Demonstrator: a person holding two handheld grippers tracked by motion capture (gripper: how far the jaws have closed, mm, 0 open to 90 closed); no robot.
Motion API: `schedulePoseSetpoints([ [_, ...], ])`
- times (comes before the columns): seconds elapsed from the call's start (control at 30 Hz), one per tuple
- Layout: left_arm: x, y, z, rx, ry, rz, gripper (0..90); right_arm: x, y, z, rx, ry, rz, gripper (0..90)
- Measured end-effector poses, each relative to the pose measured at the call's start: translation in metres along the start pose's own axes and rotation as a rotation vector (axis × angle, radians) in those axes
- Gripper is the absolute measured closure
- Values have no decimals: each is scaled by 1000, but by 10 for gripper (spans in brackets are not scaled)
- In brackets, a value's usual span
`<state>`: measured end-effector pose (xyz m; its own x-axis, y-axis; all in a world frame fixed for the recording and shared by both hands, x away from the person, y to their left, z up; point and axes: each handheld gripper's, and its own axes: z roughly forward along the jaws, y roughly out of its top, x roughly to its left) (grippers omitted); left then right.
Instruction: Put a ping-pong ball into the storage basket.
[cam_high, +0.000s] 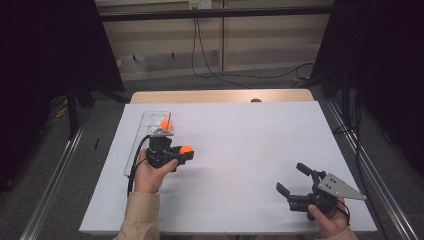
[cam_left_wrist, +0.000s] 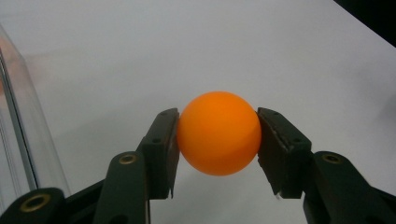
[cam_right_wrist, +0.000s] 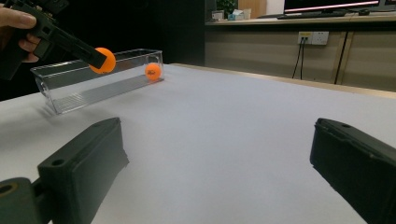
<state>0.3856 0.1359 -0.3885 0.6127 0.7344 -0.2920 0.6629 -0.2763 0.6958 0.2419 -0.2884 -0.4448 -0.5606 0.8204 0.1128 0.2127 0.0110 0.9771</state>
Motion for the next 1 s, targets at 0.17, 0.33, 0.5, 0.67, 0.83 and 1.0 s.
schedulePoseSetpoints([
  [0.17,1,0,-1,4,-1,0,507,0,0,0,0,0,0,24],
  [0.33,3,0,-4,0,-1,-4,508,0,0,0,-1,-1,-1,24],
  [0.5,6,0,-8,-3,8,-4,507,0,0,0,-1,0,-1,24],
  [0.67,7,1,-9,-8,9,-6,507,0,0,0,-1,-2,1,24],
  [0.83,8,1,-10,-14,17,-8,507,0,0,0,0,0,-1,24],
  [1.0,9,1,-12,-16,19,-9,507,0,0,0,-1,-1,1,24],
])
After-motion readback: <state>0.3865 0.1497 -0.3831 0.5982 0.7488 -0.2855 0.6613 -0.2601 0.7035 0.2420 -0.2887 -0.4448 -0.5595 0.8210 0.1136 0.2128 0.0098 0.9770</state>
